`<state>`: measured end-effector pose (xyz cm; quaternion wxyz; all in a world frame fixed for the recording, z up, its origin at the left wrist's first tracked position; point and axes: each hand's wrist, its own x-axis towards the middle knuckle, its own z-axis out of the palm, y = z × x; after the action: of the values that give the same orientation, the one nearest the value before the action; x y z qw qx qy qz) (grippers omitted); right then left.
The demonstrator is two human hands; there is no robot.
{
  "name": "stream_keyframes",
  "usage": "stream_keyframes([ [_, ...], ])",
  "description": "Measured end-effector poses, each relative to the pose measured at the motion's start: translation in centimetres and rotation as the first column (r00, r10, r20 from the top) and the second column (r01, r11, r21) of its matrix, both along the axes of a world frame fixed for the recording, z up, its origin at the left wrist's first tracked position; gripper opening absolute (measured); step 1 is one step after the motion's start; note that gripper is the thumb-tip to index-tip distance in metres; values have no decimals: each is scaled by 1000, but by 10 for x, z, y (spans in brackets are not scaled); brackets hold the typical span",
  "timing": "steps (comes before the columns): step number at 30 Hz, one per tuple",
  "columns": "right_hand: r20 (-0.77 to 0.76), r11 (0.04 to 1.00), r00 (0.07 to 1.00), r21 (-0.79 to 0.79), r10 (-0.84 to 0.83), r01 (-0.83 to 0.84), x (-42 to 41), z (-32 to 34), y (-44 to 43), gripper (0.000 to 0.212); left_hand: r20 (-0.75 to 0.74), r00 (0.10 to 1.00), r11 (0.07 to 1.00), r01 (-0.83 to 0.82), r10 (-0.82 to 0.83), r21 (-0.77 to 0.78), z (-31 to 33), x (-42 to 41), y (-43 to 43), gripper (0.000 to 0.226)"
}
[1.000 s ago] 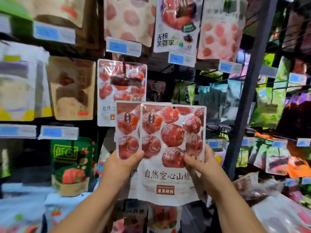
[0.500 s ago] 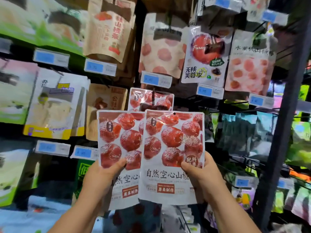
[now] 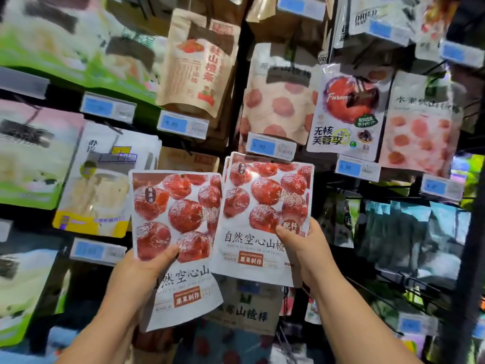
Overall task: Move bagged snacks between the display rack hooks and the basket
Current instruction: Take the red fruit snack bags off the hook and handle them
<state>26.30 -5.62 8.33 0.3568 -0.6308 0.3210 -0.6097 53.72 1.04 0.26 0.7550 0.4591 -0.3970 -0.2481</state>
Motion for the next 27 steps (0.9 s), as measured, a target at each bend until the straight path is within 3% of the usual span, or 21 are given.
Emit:
stream_keyframes([
  [5, 0, 1000, 1000, 14, -9, 9, 9, 10, -13, 38, -12, 1000, 1000, -9, 9, -14, 2, 13, -6, 13],
  [13, -58, 1000, 998, 18, -4, 5, 10, 7, -27, 54, -76, 997, 1000, 12, -12, 2, -2, 23, -8, 12],
  [19, -41, 999, 999, 46, 0, 2, 10, 7, -32, 46, -81, 997, 1000, -3, 3, -1, -1, 28, -6, 10],
  [22, -44, 997, 999, 71, 4, -1, 12, 9, -36, 53, -85, 996, 1000, -5, 4, -13, 0, 29, -7, 19],
  [27, -75, 996, 995, 66, -61, 66, 16, 10, -44, 54, -101, 995, 1000, -15, 12, -24, 2, 31, -7, 12],
])
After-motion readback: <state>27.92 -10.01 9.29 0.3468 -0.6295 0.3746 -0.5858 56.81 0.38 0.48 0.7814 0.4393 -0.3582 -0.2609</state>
